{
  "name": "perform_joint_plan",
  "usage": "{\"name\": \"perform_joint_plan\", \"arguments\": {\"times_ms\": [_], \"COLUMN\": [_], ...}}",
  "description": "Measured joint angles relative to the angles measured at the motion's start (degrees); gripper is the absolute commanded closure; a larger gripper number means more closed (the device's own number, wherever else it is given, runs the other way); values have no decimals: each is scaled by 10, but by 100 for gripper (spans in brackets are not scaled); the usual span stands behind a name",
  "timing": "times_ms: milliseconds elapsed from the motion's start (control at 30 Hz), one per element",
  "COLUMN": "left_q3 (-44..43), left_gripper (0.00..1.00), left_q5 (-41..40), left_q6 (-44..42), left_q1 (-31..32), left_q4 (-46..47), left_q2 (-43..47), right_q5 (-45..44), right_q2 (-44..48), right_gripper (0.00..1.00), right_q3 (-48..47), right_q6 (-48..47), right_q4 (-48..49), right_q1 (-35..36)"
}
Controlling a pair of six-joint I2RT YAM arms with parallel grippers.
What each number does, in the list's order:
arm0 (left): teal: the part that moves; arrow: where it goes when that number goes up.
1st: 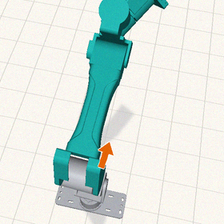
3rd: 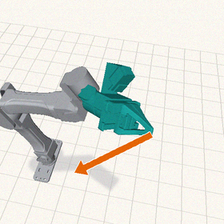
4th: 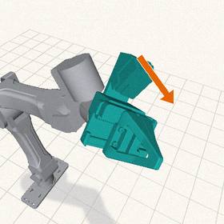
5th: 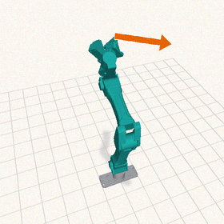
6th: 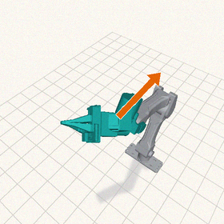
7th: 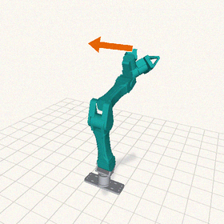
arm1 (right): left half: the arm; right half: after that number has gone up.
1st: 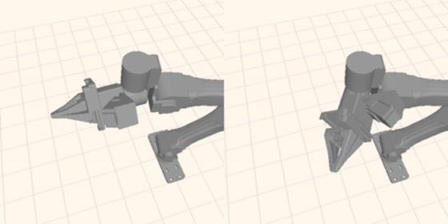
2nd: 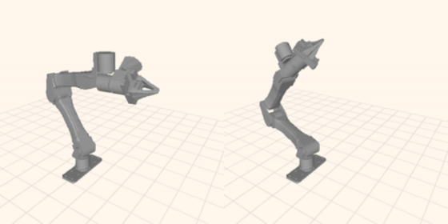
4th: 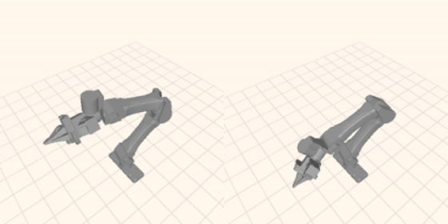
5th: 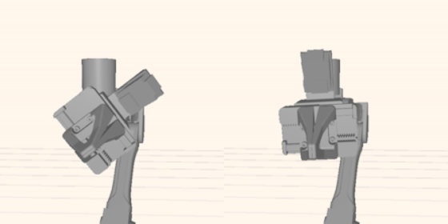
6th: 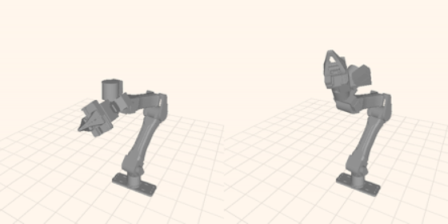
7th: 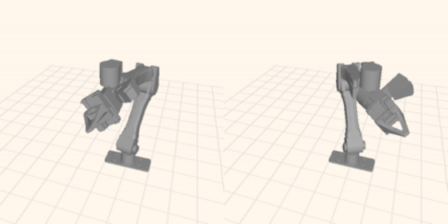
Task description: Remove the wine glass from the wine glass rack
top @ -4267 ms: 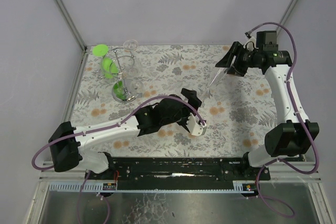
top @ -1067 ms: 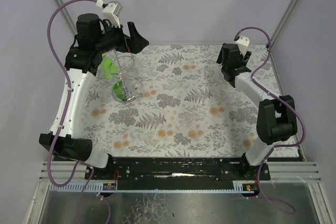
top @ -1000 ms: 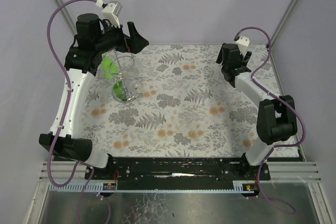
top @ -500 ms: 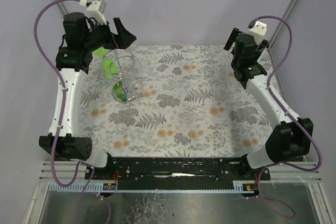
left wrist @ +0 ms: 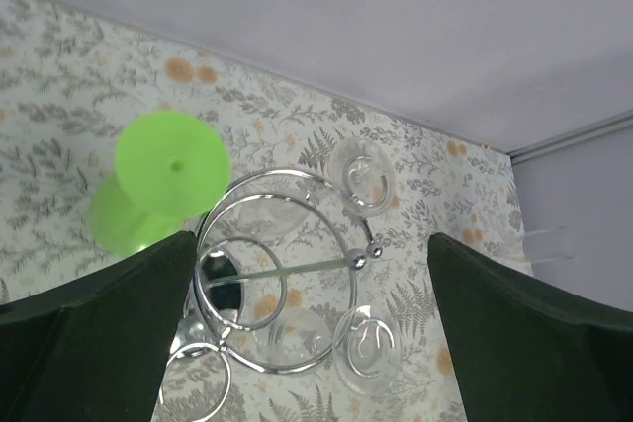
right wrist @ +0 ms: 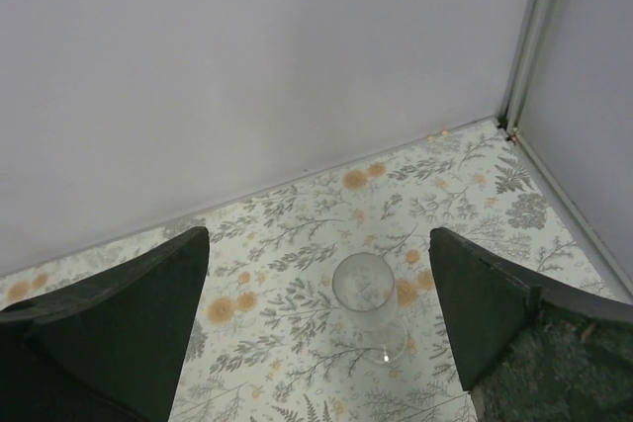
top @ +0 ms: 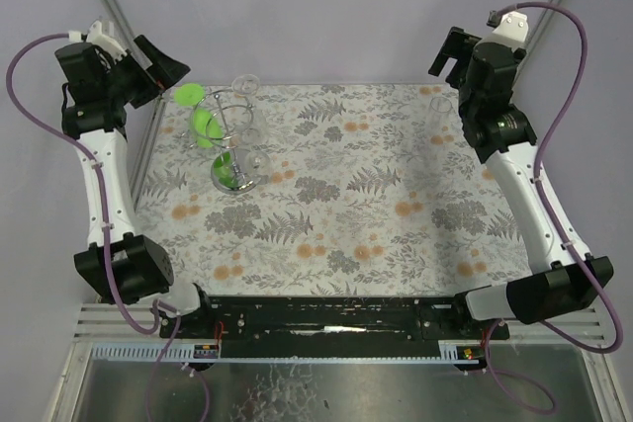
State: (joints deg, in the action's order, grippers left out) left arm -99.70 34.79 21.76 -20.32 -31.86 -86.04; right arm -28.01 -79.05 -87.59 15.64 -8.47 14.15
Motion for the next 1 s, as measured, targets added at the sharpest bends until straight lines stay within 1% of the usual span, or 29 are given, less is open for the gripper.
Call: {"name": "perform_joint_plan", "arguments": {"times_ms": [200, 367, 567, 800, 900, 1000], "left_q3": [118, 210, 305, 369, 383, 384], "left_gripper": [1, 3, 7, 15, 17, 23], "left_q5": [0, 7, 11, 16, 20, 22], "left_q6": [83, 180, 290, 363, 387, 402], "left_q1": [-40, -82, -108, -109, -105, -97], "left_q4": [66, 158, 258, 329, 360, 381], "left_q2": [50, 96, 99, 96, 85, 61], "right_q5": [56, 87, 102, 108, 111, 112], "right_q2": [-17, -28, -32, -32, -32, -32], "right_gripper": [1, 1, 1, 1, 1, 1], "right_q3": [-42, -44, -44, -44, -42, -37], "right_q6": [17, 29, 35, 41, 45, 47], "right_q4": [-55, -82, -97, -97, -97, -97], "right_q1": [0, 0, 0, 0, 0, 0]}}
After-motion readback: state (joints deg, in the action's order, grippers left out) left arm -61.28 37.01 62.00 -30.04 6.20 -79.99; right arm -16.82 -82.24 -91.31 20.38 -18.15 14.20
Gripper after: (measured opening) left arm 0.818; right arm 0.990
